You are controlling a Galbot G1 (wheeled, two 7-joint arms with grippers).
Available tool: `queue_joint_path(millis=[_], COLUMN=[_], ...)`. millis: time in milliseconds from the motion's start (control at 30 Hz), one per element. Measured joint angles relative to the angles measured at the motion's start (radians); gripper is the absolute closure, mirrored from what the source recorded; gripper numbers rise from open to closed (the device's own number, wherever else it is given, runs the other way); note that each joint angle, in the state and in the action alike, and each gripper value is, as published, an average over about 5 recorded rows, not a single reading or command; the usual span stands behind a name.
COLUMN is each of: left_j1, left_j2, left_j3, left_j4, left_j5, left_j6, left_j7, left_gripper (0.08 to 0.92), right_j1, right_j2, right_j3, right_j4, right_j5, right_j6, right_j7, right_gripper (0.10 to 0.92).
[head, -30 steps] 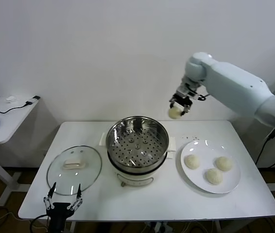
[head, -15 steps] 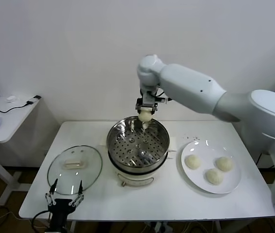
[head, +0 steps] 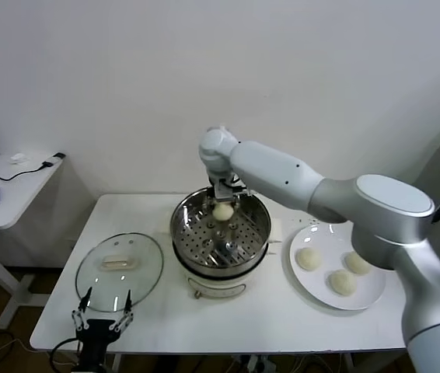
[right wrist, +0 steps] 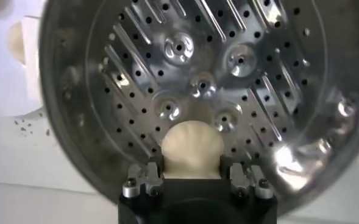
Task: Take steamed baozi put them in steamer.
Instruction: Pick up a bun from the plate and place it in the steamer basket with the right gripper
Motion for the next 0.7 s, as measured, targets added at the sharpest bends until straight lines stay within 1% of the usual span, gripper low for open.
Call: queue_joint_path(millis=[100, 233, 333, 567, 700], left_j1=[-0.004, -0.006, -0.009, -0.011, -0.011], left_j2=[0.0, 0.0, 0.0, 0.0, 0.002], left_j3=[0.002, 0.004, 0.005, 0.007, 0.009], left_j4=[0.004, 0.006, 0.006, 0.004, 0.003], left_j5=[0.0, 0.0, 0.0, 0.0, -0.003], left_j6=[0.0, 0.0, 0.001, 0.003, 0.003], left_j7=[0.0, 0.0, 0.0, 0.0, 0.0], left_gripper=[0.177, 0.177, 0.177, 0.177, 0.177], right_j1=[-0.015, -0.022, -0.019, 0.013, 0.056], right_j2=[0.004, 0.002, -0.003, -0.023, -0.056], right_j3=[0.007, 0.014, 0.018, 0.034, 0.032], right_j4=[-0.01, -0.01, -0.004, 0.019, 0.044], right_j5=[-0.016, -0.026, -0.024, 0.008, 0.08], right_j6=[0.004, 0.009, 0.018, 0.041, 0.037], right_j7=[0.005, 0.008, 0.005, -0.012, -0.02], right_gripper=[0.38, 0.268, 0.216, 0.203, 0.203])
